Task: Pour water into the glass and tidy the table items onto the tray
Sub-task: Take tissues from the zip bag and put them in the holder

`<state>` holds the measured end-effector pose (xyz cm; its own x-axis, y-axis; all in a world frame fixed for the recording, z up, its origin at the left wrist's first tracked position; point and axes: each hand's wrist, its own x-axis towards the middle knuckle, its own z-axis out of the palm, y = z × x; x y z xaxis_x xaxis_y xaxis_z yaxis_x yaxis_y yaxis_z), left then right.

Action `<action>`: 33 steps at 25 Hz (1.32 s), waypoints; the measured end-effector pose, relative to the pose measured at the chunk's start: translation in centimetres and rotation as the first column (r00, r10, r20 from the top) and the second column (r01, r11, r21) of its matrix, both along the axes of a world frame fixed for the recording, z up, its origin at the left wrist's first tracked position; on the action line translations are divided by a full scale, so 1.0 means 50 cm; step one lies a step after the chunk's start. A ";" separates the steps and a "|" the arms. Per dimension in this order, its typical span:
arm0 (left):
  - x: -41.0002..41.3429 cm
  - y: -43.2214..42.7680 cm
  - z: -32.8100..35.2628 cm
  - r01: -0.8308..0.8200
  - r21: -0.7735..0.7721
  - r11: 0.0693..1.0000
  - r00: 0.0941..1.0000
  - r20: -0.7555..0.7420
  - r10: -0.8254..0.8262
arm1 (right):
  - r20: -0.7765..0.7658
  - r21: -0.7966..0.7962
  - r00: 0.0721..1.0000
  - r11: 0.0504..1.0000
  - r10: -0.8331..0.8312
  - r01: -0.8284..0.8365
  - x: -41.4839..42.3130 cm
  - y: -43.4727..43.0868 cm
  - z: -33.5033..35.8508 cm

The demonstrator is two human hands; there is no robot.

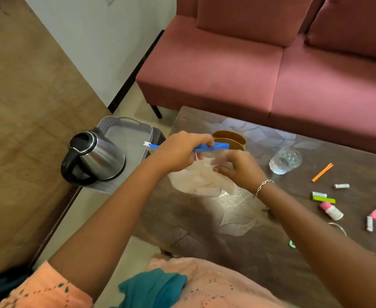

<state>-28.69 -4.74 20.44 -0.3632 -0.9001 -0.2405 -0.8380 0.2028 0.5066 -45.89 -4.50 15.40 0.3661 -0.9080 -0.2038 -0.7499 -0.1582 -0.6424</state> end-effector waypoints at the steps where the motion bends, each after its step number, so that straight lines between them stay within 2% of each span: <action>1: 0.007 0.001 -0.015 0.013 0.050 0.999 1.000 0.024 -0.014 | 0.022 0.051 1.000 0.999 -0.005 0.004 0.010 0.012 -0.023; 6: 0.030 0.015 -0.100 0.090 0.337 0.937 0.981 0.133 -0.142 | 0.159 0.385 0.984 0.923 -0.074 0.007 0.046 0.077 -0.131; 9: 0.033 0.030 -0.164 0.107 0.392 0.914 0.965 0.179 -0.190 | 0.026 0.467 0.995 0.882 -0.093 0.071 0.050 0.100 -0.187; 12: 0.034 0.032 -0.234 0.129 0.379 0.916 0.926 0.285 -0.248 | -0.146 0.370 0.985 0.919 -0.091 0.140 0.030 0.098 -0.219; 14: 0.033 0.026 -0.266 0.126 0.360 0.925 0.916 0.316 -0.248 | -0.203 0.302 0.972 0.937 -0.118 0.177 0.010 0.090 -0.224; 22: 0.004 -0.033 -0.307 0.125 0.180 0.976 0.904 0.384 -0.187 | -0.208 0.115 0.954 0.963 -0.215 0.242 -0.050 0.046 -0.190; 27: -0.006 -0.034 -0.325 0.020 0.182 0.983 0.969 0.239 -0.064 | -0.202 0.051 0.962 0.979 -0.182 0.196 -0.066 0.033 -0.160; 30: -0.008 -0.015 -0.338 -0.119 0.263 0.957 0.993 0.053 0.109 | -0.156 -0.004 0.978 0.990 -0.139 0.140 -0.067 0.029 -0.127; 32: -0.008 0.002 -0.337 -0.258 0.401 0.879 0.928 -0.150 0.341 | -0.075 -0.041 0.989 0.992 -0.126 0.123 -0.065 0.029 -0.093; 33: -0.007 0.010 -0.332 -0.303 0.512 0.804 0.843 -0.249 0.476 | -0.029 -0.048 0.992 0.992 -0.119 0.118 -0.065 0.029 -0.073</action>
<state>-29.05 -4.26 3.85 -0.1405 -0.8106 -0.5685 -0.5434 -0.4169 0.7287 -49.12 -3.03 11.77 0.2494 -0.9532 -0.1708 -0.7850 -0.0957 -0.6121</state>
